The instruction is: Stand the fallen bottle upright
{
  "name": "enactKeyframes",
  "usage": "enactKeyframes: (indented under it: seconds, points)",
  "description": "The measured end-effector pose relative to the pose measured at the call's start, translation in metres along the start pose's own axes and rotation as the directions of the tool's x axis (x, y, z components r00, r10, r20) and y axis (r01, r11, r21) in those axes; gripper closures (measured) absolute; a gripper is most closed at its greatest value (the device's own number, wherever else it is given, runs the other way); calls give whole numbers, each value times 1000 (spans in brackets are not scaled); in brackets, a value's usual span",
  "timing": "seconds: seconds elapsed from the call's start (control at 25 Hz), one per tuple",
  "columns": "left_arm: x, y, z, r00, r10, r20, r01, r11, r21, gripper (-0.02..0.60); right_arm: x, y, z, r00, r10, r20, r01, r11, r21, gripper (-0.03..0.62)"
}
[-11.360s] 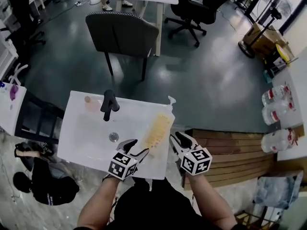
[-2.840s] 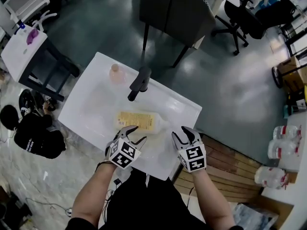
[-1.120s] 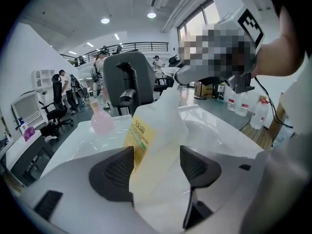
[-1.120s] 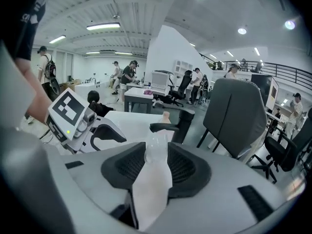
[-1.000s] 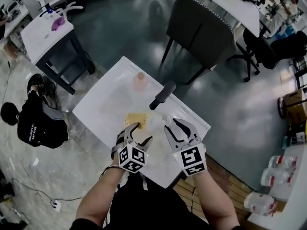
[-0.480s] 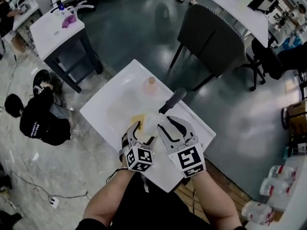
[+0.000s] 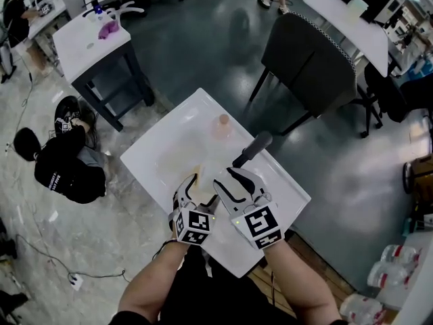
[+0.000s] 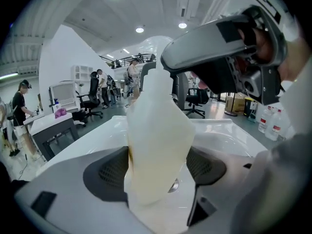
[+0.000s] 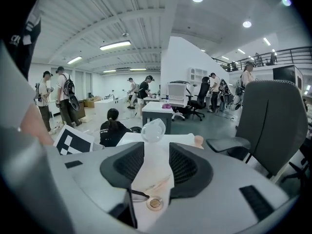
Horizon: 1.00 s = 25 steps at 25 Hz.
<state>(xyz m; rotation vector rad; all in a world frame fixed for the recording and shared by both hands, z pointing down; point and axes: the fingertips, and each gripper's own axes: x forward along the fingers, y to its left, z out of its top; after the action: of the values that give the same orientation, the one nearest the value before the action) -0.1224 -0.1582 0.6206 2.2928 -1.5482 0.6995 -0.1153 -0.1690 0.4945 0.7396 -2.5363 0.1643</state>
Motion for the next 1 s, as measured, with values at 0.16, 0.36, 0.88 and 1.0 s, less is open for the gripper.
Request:
enactKeyframes:
  seconds: [0.16, 0.36, 0.88, 1.0]
  points:
    - [-1, 3, 0, 1000, -25, -4, 25, 1000, -5, 206, 23, 9, 9, 999, 34, 40, -35, 999, 40, 419]
    - [-5, 3, 0, 999, -53, 9, 53, 998, -24, 215, 36, 10, 15, 997, 14, 73, -18, 998, 57, 456]
    - [-16, -23, -4, 982, -187, 14, 186, 982, 29, 229, 15, 18, 9, 995, -74, 66, 69, 995, 66, 502]
    - [-18, -43, -1, 970, -243, 21, 242, 970, 35, 229, 0, 12, 3, 992, -117, 47, 112, 990, 88, 502]
